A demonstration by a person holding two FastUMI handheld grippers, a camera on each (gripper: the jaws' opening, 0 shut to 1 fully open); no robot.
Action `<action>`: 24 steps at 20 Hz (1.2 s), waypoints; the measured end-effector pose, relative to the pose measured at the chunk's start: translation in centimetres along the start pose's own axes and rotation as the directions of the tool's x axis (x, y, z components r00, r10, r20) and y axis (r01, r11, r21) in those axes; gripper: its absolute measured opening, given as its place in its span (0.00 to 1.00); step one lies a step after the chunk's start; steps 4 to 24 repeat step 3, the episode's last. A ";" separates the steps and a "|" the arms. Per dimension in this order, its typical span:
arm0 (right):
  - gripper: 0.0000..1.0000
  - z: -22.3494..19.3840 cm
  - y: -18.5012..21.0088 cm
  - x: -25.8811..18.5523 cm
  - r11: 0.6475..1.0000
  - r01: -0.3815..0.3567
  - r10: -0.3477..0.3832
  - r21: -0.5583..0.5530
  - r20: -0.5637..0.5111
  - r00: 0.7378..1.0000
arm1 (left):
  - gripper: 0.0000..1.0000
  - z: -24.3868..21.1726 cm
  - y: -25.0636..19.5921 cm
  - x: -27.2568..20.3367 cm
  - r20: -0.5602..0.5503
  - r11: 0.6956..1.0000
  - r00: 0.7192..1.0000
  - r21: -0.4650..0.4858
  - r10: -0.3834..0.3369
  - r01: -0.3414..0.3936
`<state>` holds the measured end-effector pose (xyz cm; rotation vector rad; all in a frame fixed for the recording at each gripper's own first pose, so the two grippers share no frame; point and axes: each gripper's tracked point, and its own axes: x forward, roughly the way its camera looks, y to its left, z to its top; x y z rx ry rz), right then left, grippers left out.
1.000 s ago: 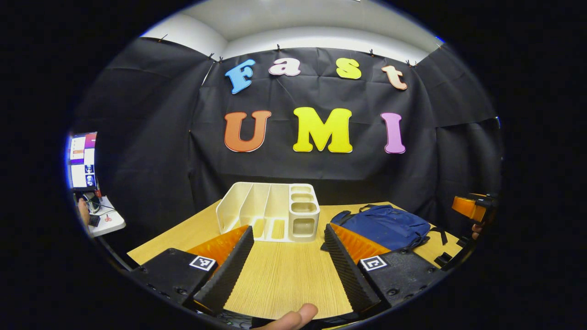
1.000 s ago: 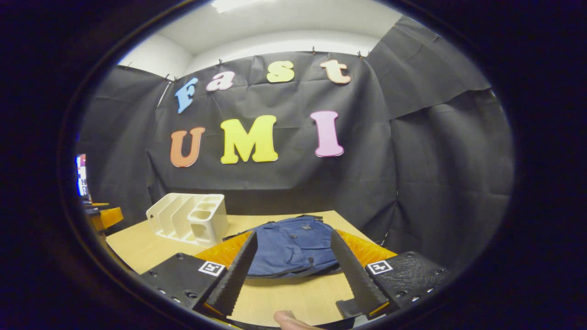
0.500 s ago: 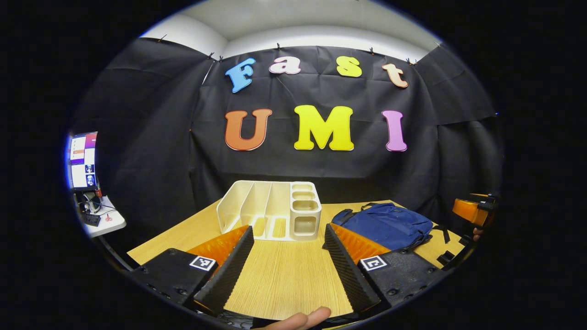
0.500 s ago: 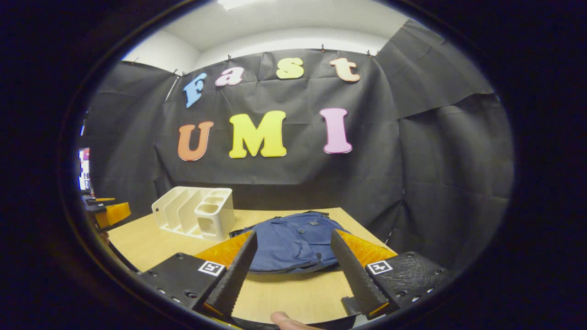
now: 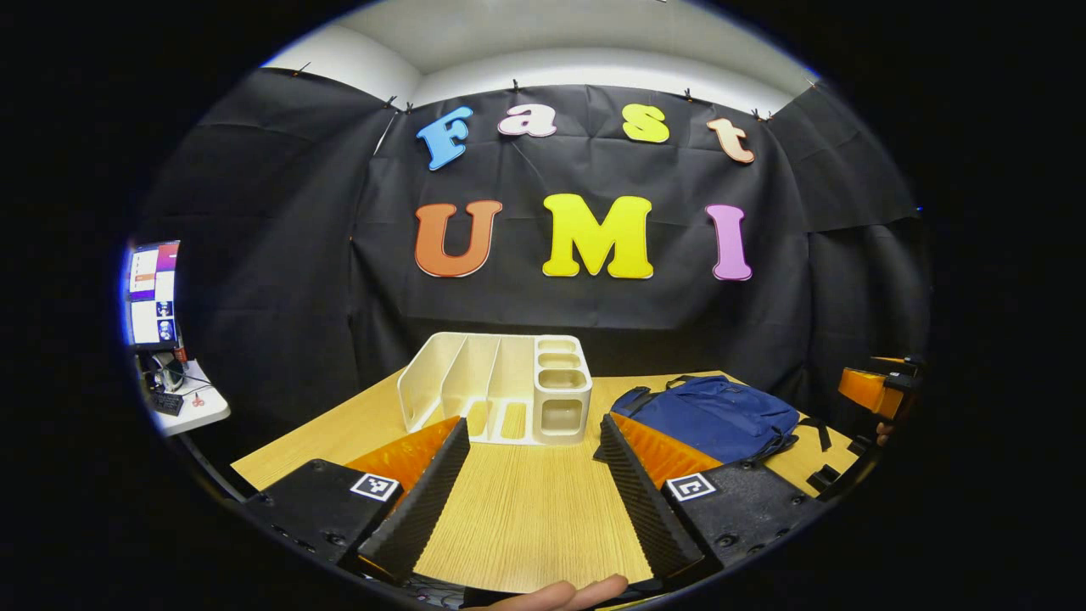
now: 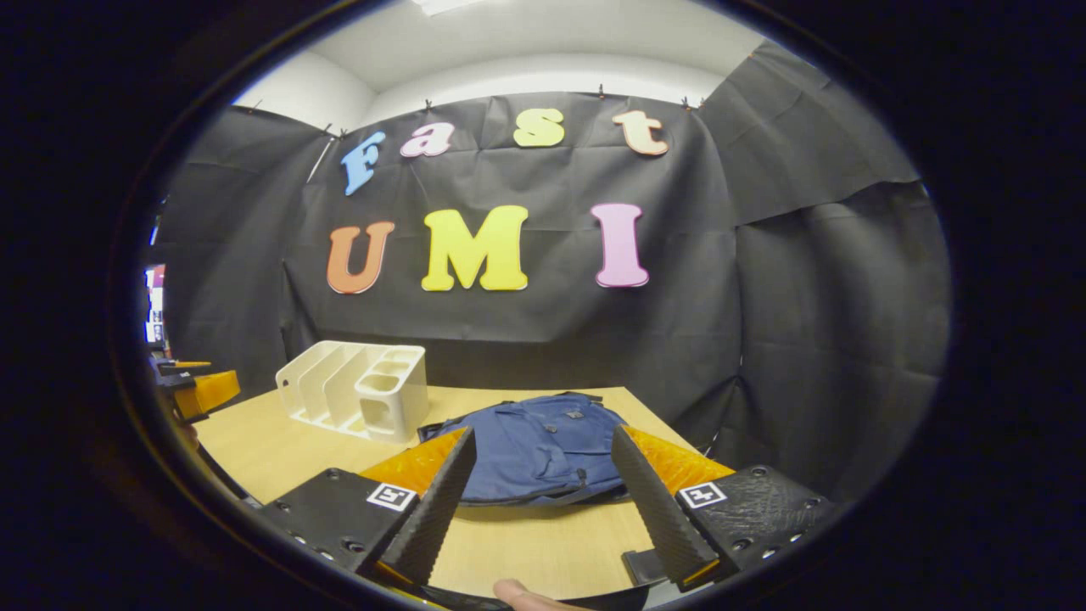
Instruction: Open the schoolbag, grab two books from the bookshelf and put them into the schoolbag.
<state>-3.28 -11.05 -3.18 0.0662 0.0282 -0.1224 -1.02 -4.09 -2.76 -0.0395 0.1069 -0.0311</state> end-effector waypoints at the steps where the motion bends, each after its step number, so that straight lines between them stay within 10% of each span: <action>1: 0.96 -0.1 -0.2 -0.1 1.000 0.003 -0.003 -0.002 0.000 1.000 | 0.99 -0.1 0.0 0.0 0.000 1.000 1.000 0.004 -0.004 0.004; 24: 0.96 -0.2 -0.3 0.2 1.000 0.010 -0.010 -0.005 -0.008 1.000 | 0.99 -0.4 0.2 0.3 -0.005 1.000 1.000 0.011 0.000 0.000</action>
